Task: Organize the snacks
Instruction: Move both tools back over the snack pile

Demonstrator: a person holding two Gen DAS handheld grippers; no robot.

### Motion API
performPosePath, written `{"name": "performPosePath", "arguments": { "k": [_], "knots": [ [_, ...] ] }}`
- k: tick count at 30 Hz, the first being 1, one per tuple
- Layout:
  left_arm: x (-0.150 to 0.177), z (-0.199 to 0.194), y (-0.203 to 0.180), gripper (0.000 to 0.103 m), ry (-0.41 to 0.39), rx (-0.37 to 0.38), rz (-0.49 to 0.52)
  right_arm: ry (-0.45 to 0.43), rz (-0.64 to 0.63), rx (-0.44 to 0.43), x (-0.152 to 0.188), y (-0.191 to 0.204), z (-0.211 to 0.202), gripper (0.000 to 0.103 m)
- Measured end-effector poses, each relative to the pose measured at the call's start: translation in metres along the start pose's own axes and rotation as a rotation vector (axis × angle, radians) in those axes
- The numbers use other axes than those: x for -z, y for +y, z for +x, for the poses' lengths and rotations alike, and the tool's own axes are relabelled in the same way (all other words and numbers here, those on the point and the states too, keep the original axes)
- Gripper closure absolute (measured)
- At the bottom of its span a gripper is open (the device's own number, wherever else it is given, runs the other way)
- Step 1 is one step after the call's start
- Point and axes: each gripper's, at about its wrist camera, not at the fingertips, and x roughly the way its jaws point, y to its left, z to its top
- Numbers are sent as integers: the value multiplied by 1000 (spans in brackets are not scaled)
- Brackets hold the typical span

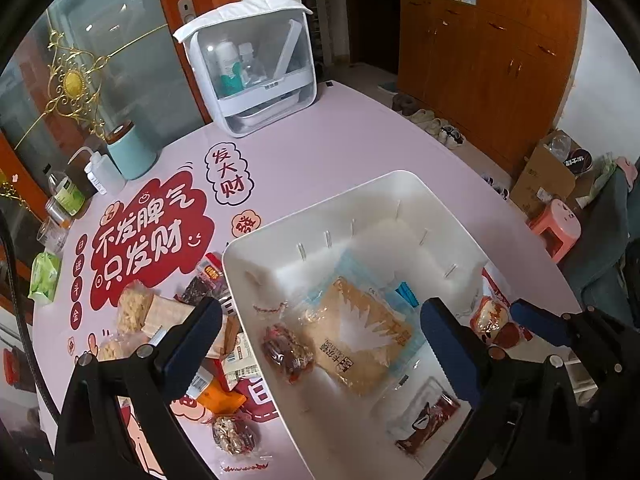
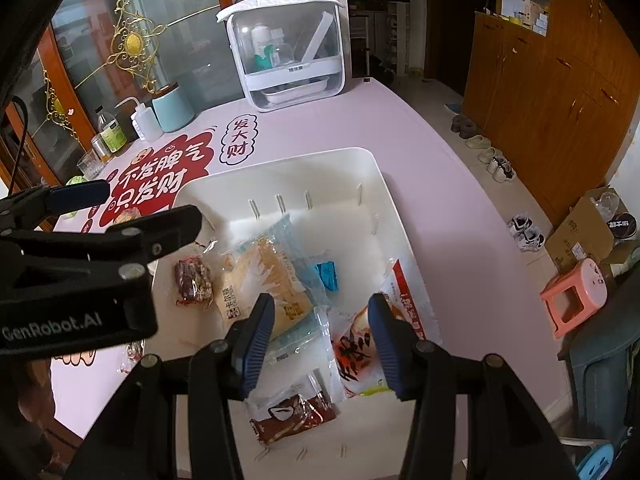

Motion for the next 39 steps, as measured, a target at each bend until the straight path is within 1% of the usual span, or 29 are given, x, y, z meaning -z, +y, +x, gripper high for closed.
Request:
{"name": "performPosePath", "arguments": {
  "k": [7, 12, 20, 26, 39],
  "knots": [
    [9, -14, 6, 4, -12, -10, -6, -6, -2, -9, 5, 9, -6, 54],
    [19, -25, 15, 4, -16, -32, -10, -13, -8, -24, 9, 20, -10, 54],
    [36, -44, 47, 4, -25, -69, -38, -22, -22, -46, 15, 50, -15, 54],
    [46, -59, 94, 4, -49, -113, -81, -25, -30, -53, 18, 79, -18, 54],
    [78, -88, 235, 4, -77, -210, -207, -32, -37, -56, 32, 163, -24, 54]
  ]
}}
